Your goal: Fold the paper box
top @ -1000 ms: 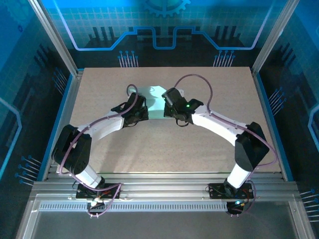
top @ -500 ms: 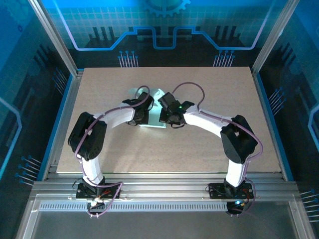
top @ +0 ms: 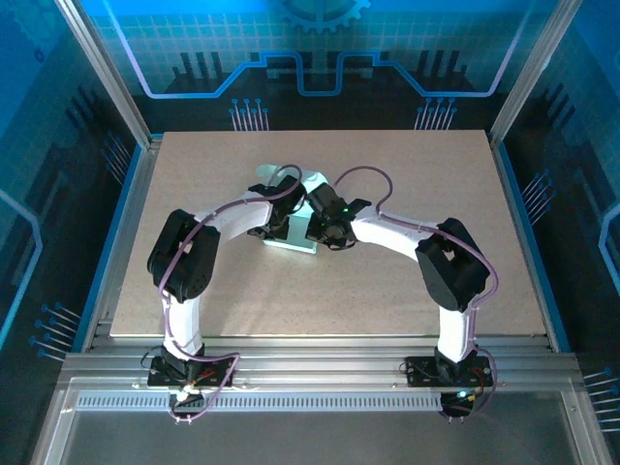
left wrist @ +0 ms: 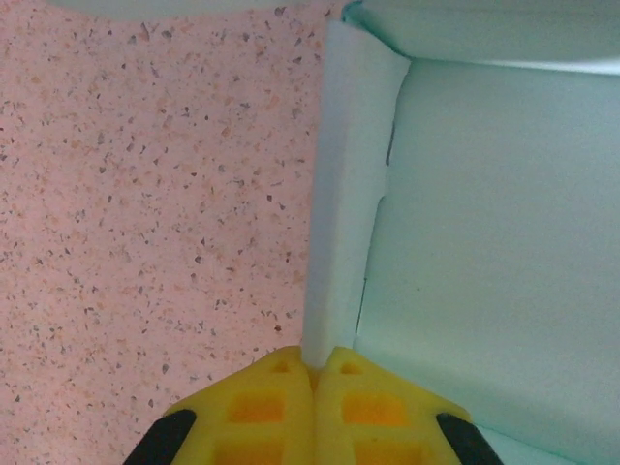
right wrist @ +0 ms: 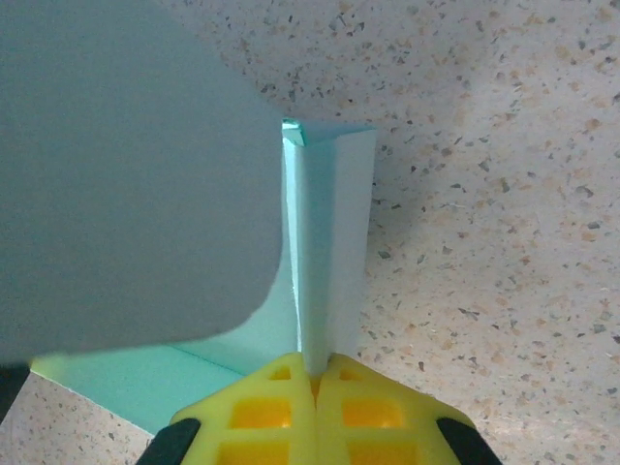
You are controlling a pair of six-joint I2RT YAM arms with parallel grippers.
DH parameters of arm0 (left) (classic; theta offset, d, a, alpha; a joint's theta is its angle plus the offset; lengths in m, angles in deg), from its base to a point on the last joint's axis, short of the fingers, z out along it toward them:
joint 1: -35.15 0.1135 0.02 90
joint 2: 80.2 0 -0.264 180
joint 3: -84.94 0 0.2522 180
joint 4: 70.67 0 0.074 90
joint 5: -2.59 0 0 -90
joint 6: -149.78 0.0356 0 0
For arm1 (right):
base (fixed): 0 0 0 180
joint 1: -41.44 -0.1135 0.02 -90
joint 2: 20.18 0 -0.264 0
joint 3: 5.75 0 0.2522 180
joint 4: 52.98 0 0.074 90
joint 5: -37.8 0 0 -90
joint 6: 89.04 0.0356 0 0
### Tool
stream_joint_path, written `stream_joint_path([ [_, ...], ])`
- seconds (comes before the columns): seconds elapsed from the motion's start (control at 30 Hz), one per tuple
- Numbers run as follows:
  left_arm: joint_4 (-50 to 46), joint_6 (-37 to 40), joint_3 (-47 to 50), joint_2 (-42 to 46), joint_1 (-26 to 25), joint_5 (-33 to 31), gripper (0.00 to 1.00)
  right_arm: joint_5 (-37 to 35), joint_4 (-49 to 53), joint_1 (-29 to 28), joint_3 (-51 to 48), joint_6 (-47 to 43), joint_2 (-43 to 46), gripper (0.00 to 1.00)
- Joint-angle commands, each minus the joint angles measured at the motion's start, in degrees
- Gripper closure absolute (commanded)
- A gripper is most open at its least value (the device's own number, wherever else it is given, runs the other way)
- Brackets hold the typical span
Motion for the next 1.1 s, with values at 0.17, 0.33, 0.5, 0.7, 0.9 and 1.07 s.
stream_joint_path([
  [0.17,0.31,0.52,1.33,2.22,0.01,2.64,0.77,3.32,-2.32,0.65,-2.41,0.45,0.66,1.0],
  [0.33,0.68,0.66,1.99,6.36,0.19,3.51,0.64,2.71,-2.15,1.33,-3.14,0.28,0.88,1.0],
  [0.5,-0.13,0.45,2.3,9.69,0.37,3.17,0.55,1.67,-1.71,1.84,-3.34,-0.03,1.15,1.0],
  [0.7,1.56,-0.27,5.75,15.99,1.88,4.29,0.41,1.48,-1.4,2.75,-3.43,-0.96,1.67,1.0],
  [0.9,12.4,-2.99,17.15,24.55,9.92,19.81,0.06,3.08,-0.96,3.97,-3.25,-3.4,1.81,1.0],
  [1.07,24.49,-6.7,25.8,28.19,15.67,32.71,0.01,5.52,-0.88,5.13,-3.05,-5.12,1.79,1.0],
])
